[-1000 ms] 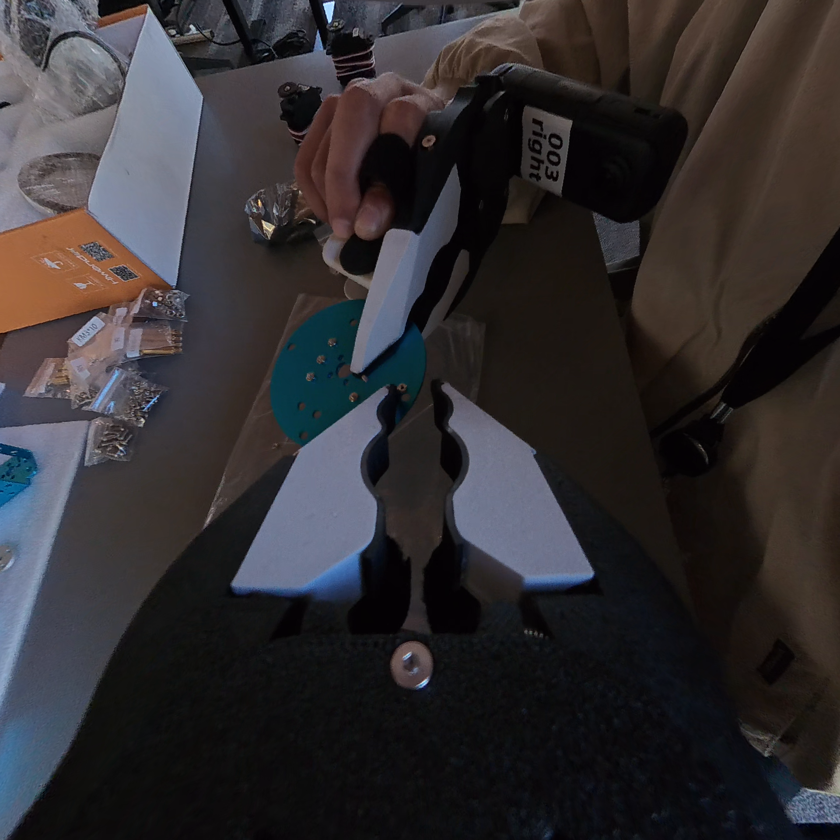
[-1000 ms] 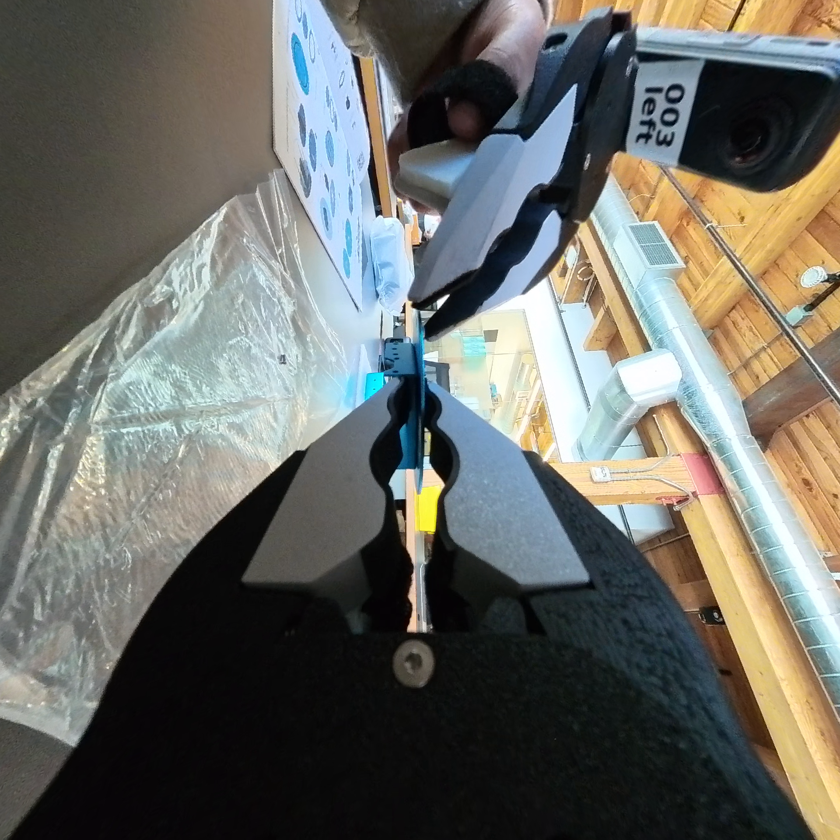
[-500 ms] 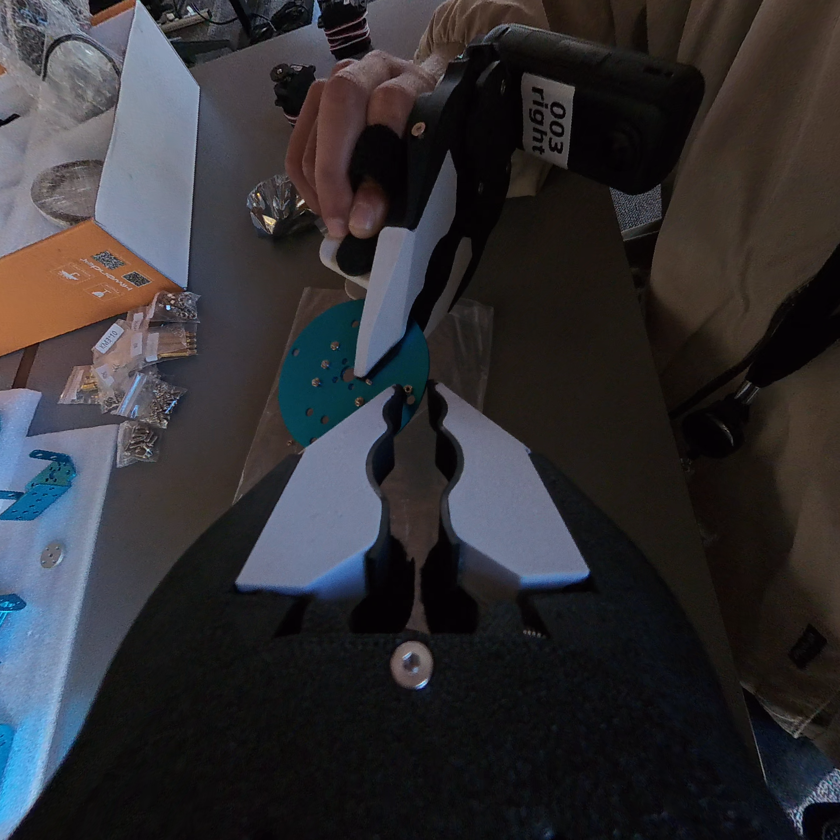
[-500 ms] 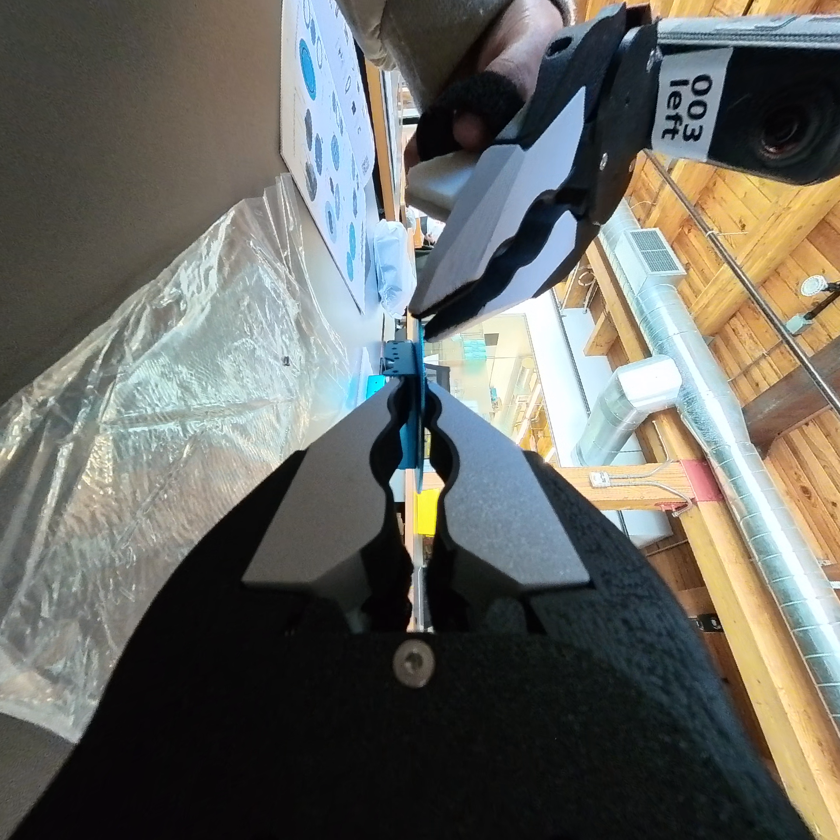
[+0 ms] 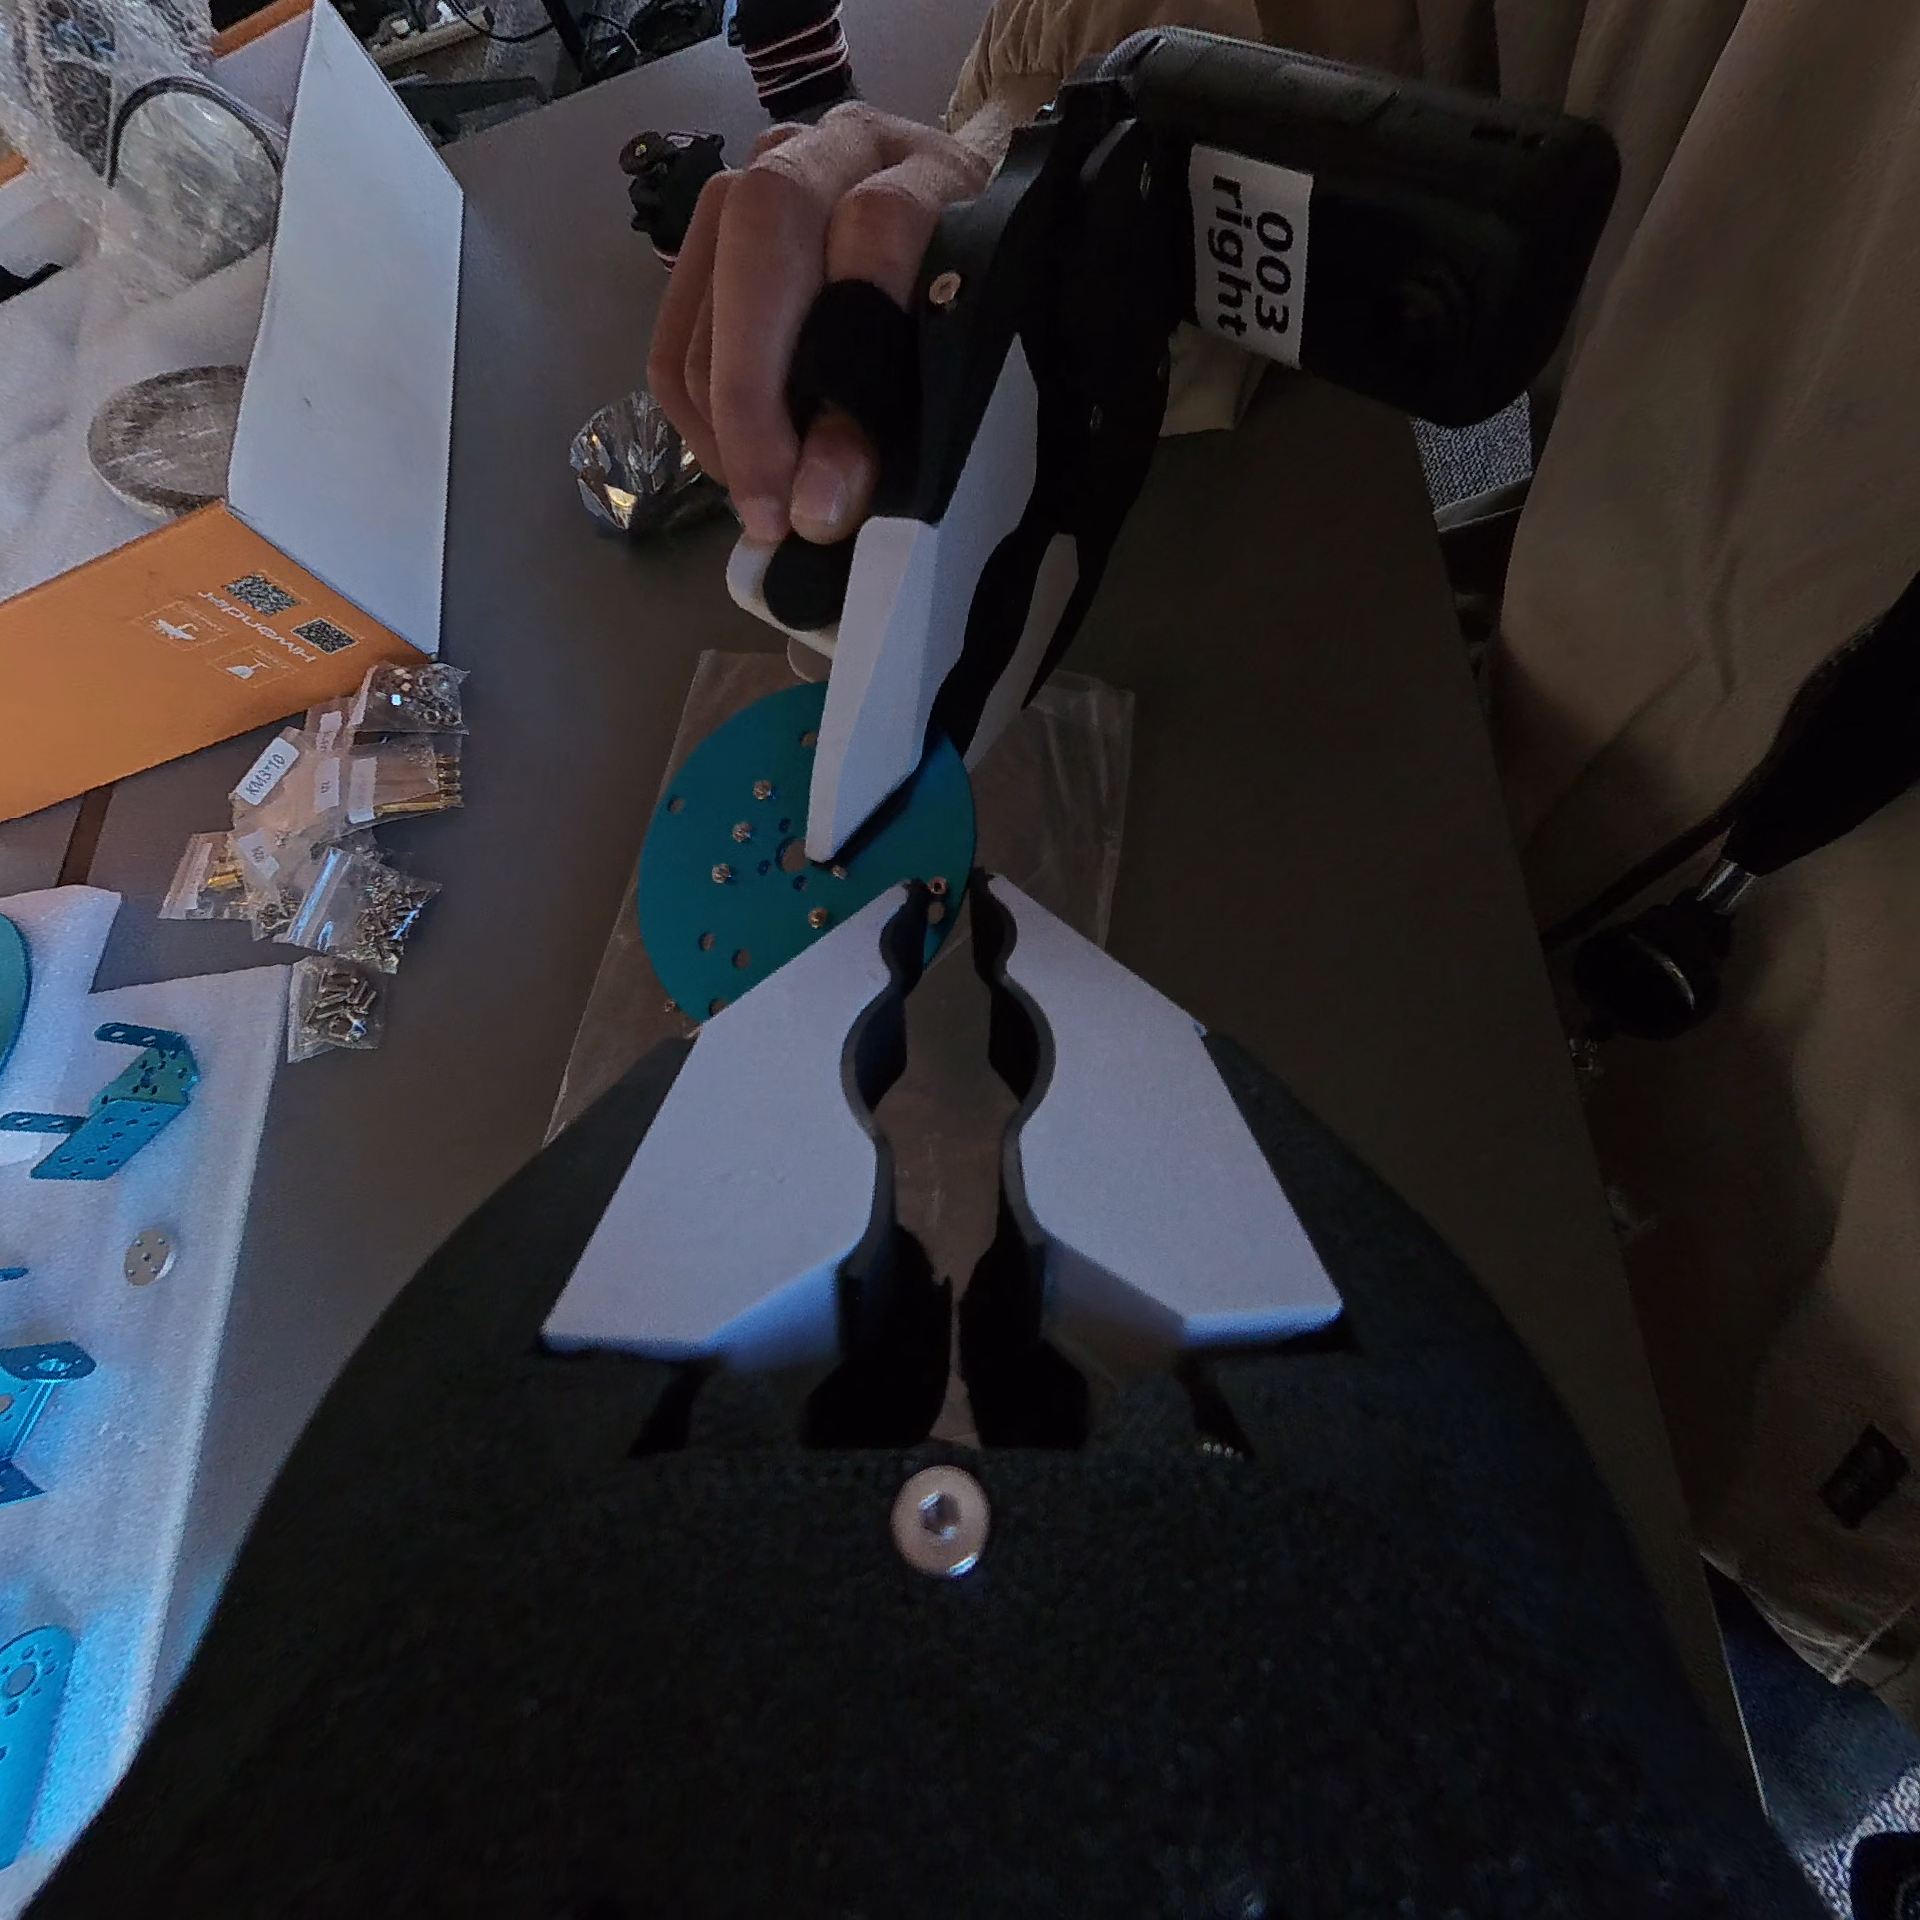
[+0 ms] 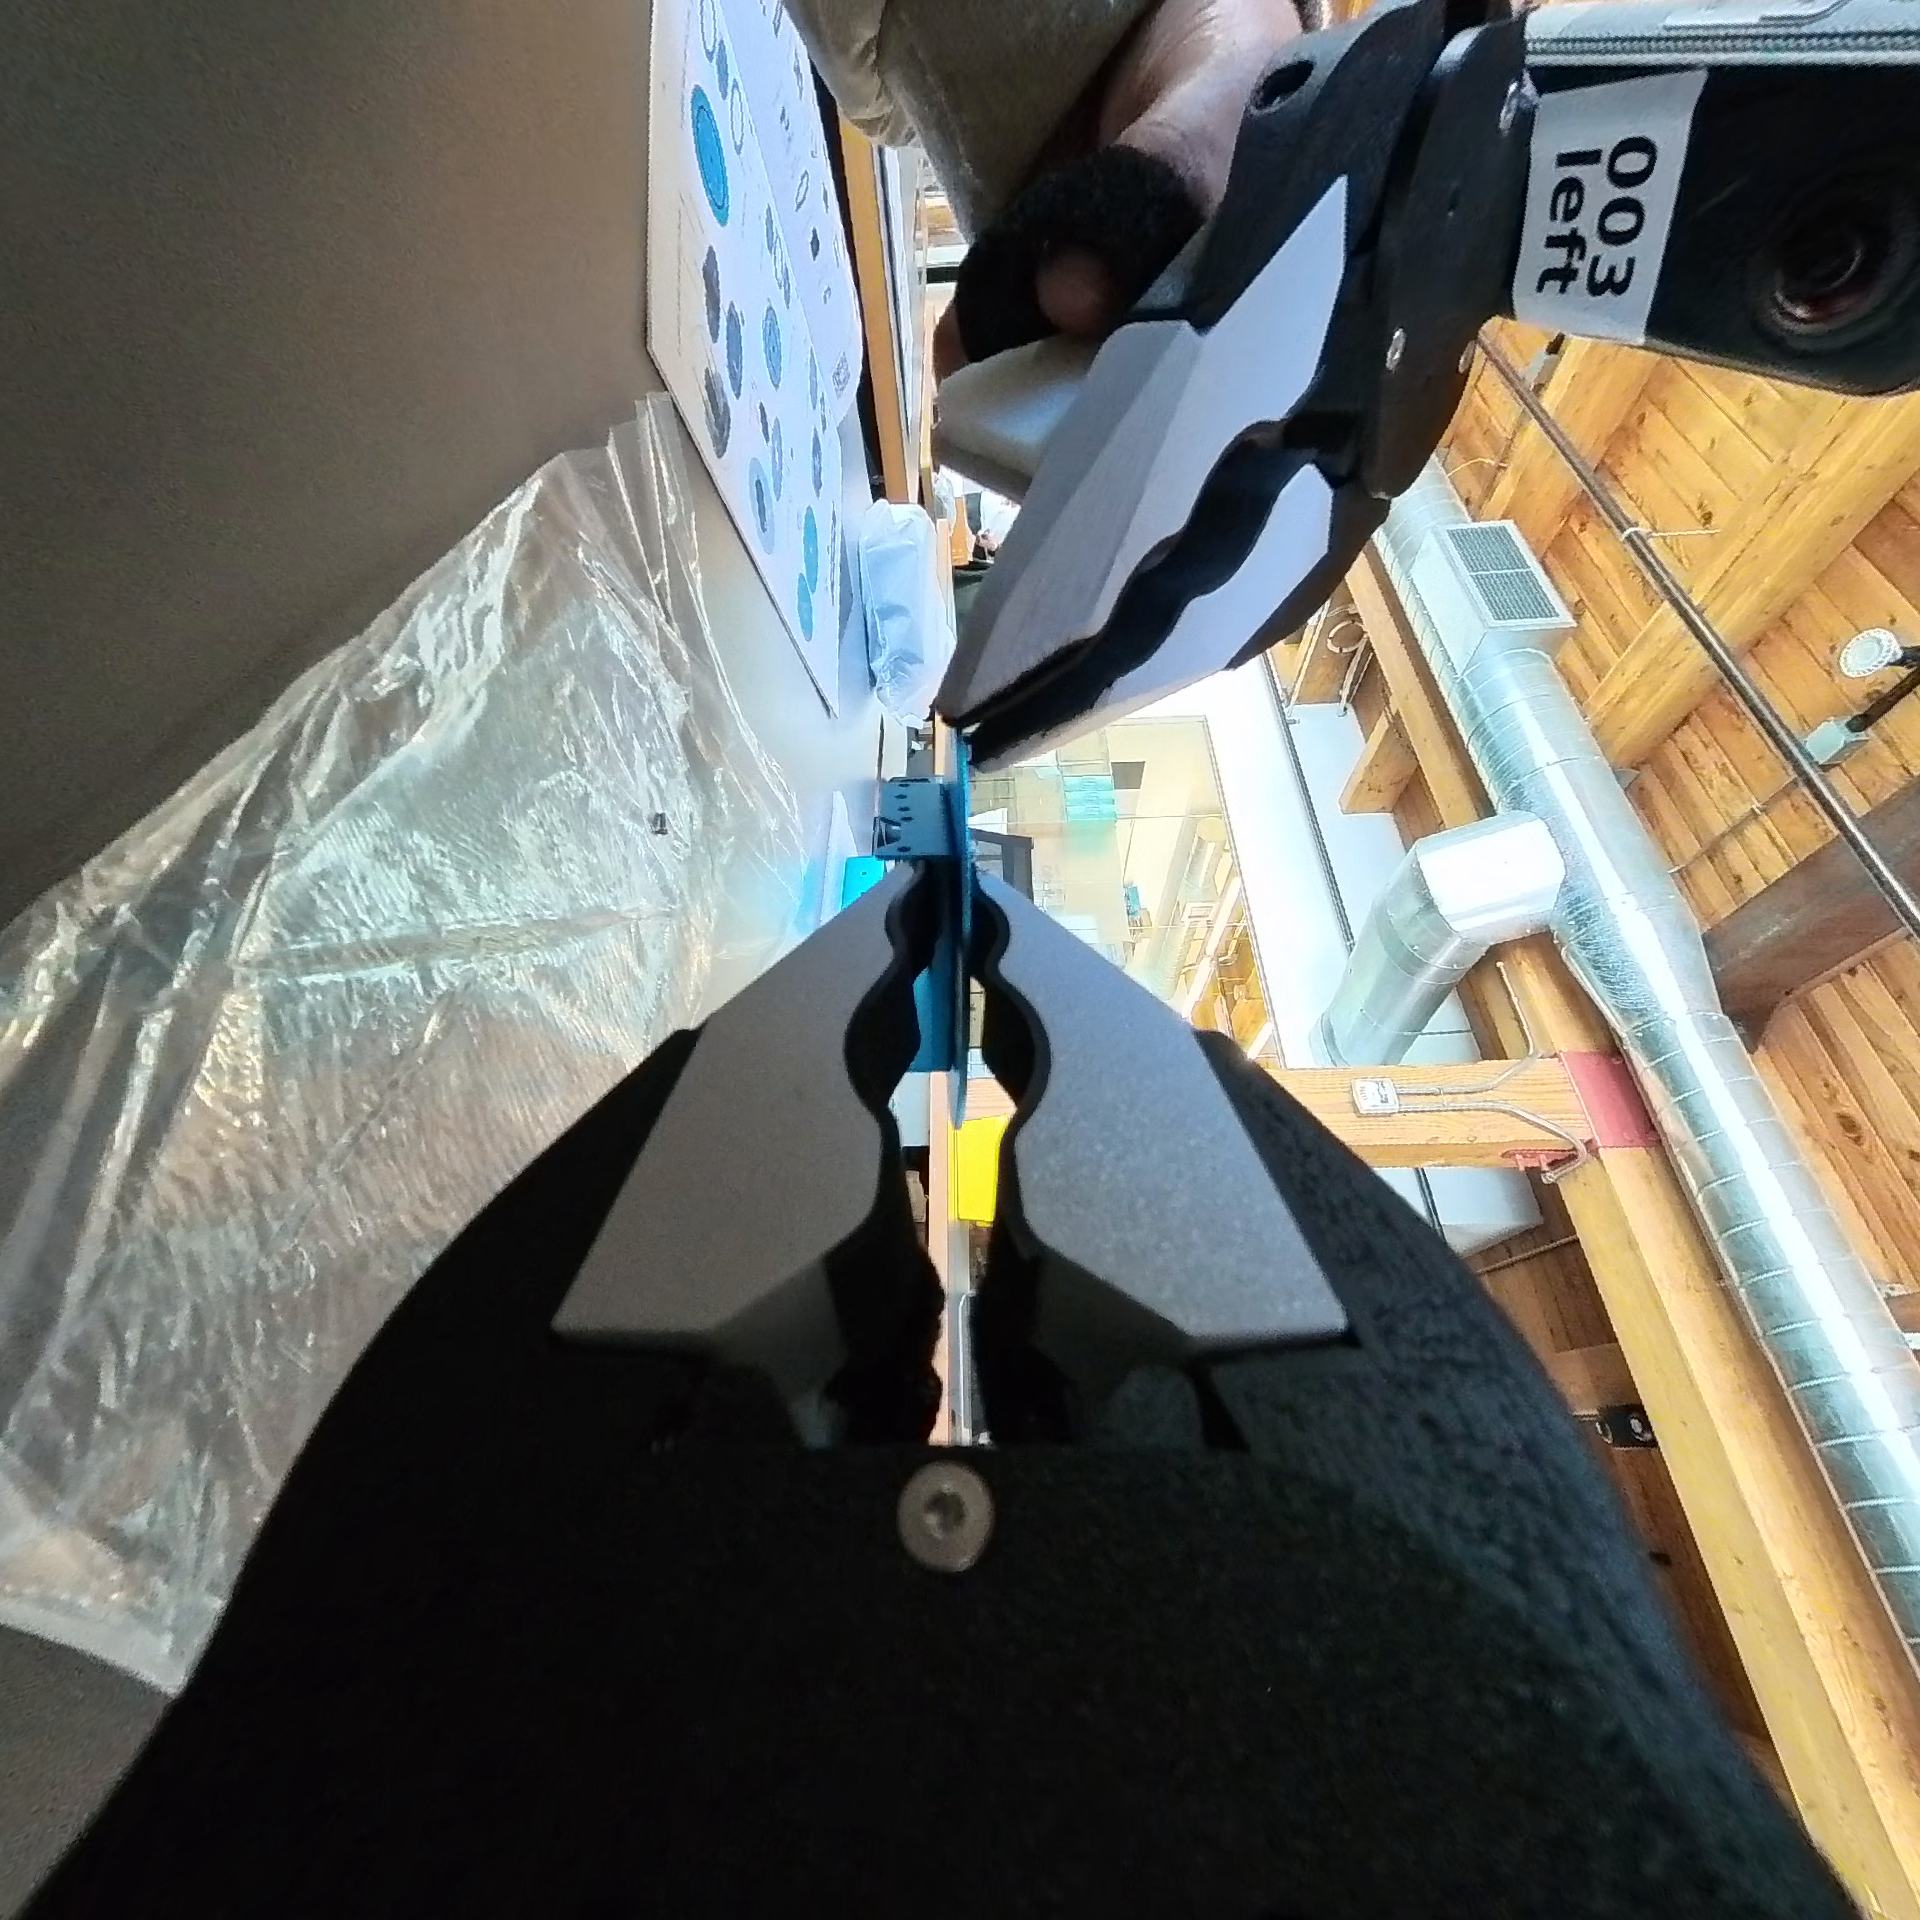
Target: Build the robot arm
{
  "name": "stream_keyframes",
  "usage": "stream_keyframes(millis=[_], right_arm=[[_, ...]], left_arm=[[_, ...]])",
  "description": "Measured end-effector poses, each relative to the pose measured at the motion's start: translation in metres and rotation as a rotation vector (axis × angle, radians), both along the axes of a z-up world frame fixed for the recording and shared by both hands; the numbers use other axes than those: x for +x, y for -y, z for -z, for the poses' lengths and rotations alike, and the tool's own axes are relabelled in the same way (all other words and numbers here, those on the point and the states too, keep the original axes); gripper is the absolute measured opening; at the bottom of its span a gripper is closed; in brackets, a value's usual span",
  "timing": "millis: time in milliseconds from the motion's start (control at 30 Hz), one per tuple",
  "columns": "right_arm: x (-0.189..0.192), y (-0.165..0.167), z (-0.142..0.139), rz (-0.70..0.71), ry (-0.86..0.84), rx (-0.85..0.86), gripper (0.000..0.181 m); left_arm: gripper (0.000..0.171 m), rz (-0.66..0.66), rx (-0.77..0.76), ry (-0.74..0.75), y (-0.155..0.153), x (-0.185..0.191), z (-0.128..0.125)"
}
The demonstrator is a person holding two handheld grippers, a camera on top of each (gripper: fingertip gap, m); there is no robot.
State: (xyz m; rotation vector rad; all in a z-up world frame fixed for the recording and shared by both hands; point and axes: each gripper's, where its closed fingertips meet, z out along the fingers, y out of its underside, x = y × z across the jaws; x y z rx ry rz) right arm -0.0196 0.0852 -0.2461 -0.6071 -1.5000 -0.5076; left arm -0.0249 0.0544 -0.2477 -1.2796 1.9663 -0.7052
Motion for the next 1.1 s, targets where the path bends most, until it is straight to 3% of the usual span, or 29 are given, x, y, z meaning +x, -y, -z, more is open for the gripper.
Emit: stream_keyframes(millis=[1100], right_arm=[[-0.0017, 0.0012, 0.0038, -0.003, 0.02, -0.002, 0.002]], left_arm=[[0.0, 0.002, 0.009, -0.014, -0.0008, -0.0024, 0.0005]])
